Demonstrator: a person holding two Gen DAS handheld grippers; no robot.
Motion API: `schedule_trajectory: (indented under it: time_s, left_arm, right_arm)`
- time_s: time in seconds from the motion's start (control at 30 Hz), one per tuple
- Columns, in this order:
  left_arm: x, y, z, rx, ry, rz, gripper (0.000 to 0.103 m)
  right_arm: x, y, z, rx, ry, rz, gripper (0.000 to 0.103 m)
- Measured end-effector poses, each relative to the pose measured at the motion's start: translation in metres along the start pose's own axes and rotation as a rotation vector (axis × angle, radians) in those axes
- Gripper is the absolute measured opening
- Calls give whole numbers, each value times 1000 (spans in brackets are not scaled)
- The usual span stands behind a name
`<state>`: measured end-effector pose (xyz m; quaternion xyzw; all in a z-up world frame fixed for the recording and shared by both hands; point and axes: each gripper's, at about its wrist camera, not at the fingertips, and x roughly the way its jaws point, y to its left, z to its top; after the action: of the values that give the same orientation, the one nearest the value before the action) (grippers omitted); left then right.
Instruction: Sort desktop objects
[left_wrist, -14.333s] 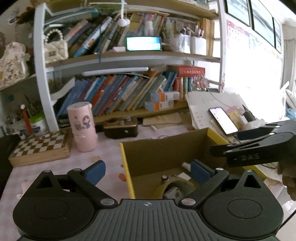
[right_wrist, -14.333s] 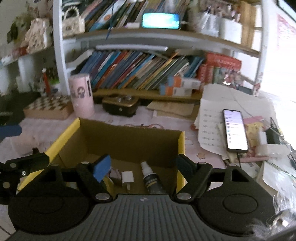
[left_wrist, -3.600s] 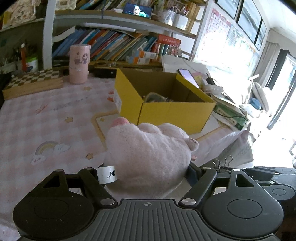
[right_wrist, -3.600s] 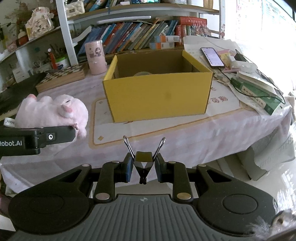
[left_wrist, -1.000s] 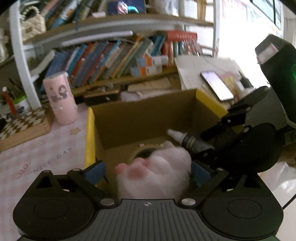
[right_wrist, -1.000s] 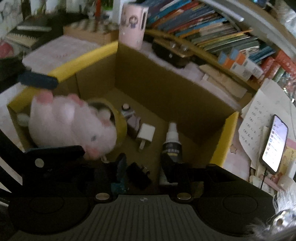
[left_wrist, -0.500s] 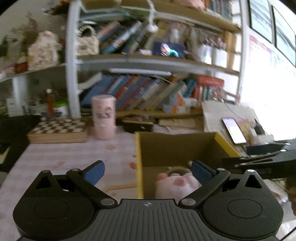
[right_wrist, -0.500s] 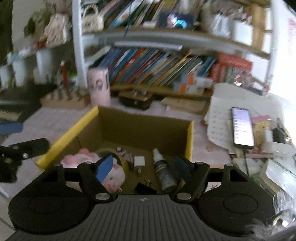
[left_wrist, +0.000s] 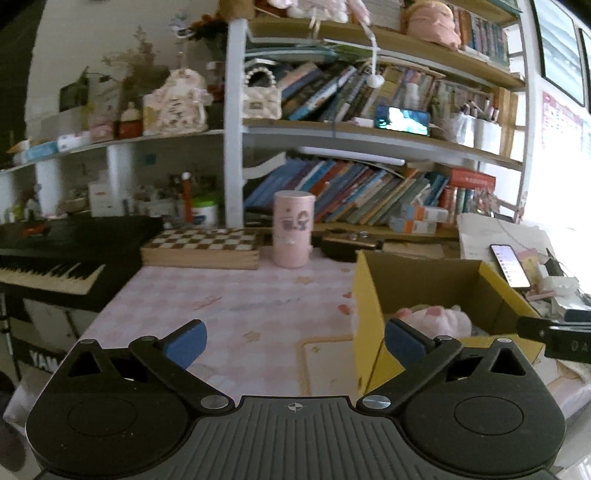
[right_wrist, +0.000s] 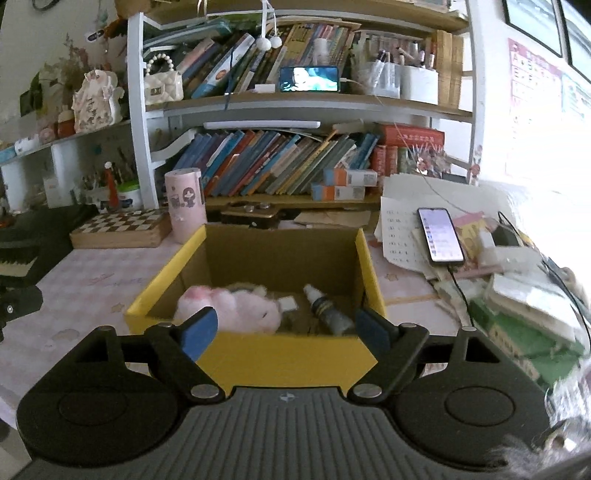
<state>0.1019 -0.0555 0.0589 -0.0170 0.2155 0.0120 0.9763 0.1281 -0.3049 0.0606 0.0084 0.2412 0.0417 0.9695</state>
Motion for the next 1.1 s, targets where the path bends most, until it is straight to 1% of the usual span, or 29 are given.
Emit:
schedule_trajectory:
  time_s: [0.3,0.43,0.73,0.93,1.1]
  left_arm:
    - [-38,25,-27,18,24,46,103]
    - [-52,33,-39,32,33,60,103]
    - [-78,47,-63,64,48,83,103]
    - [-89,53,-76,102,58,111,103]
    - [-94,58,-81,95,73,116,103]
  right_arm:
    - [-39,40,-35,-6,32,9,82]
    - [-57,54,-51,5,33,-7,84]
    - [-86,78,-88,60,47,-53,85]
    - [-100,98,-105,12,49,-45,88]
    - [-106,106,-111,-2,61,-39,93]
